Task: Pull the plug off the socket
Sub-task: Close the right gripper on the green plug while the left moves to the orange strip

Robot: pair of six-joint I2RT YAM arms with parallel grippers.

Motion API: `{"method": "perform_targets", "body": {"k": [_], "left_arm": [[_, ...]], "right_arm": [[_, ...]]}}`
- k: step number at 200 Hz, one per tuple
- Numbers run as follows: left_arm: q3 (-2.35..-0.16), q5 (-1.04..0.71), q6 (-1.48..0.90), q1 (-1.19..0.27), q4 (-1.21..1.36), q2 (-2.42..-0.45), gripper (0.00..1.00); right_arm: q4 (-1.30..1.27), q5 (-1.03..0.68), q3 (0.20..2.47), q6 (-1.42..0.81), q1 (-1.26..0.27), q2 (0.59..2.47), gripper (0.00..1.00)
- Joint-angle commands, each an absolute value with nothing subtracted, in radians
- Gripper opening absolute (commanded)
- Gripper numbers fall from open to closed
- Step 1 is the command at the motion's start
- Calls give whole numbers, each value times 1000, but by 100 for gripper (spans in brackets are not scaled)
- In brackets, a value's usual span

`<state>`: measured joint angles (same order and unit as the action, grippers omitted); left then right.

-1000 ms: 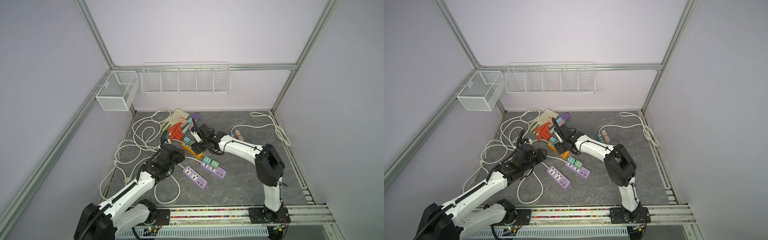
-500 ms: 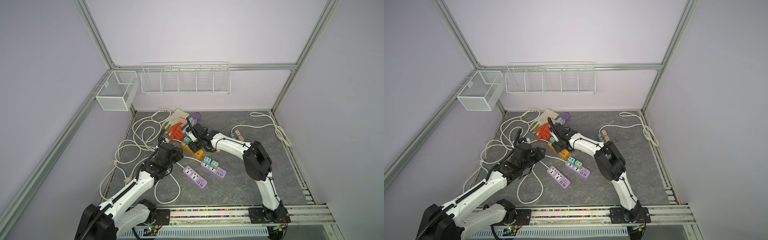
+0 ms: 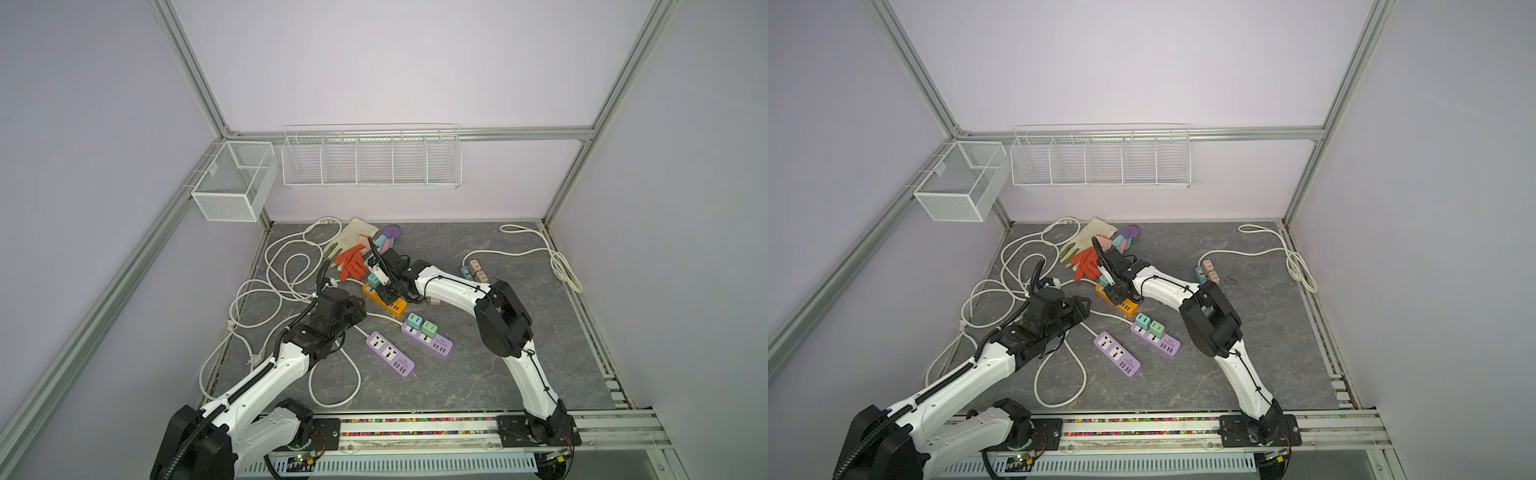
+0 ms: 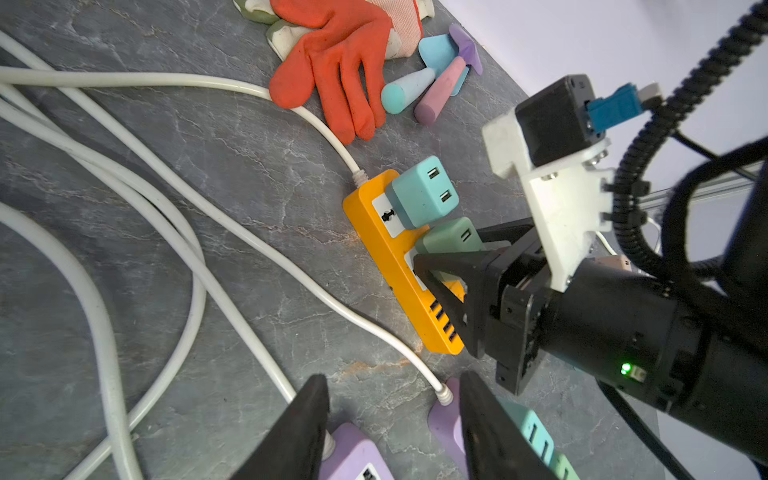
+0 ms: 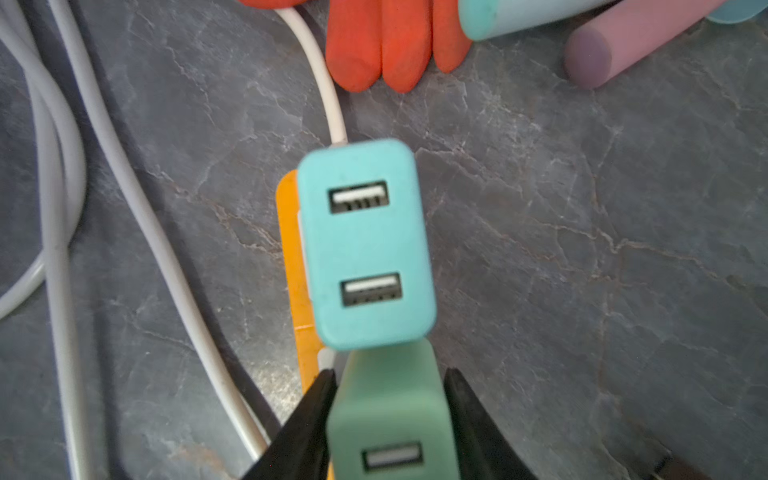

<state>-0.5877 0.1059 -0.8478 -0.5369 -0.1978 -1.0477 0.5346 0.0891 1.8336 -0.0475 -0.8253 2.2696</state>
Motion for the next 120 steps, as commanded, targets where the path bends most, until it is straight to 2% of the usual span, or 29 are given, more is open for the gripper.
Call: {"method": "perform_targets", "body": {"k": [1,60,120], "left_arm": [[-566,100,-861,-531,-179,-1053,52],[-545,86,-865,-519,-190,-1022,53],[-519,49,-867,-494,-215,-983,54]], "right_arm": [[556,76,1850,-27,-834,2292,40],[567,94,1811,-40,-860,2256,28],[508,115,1670,-150,-910,2164,24]]}}
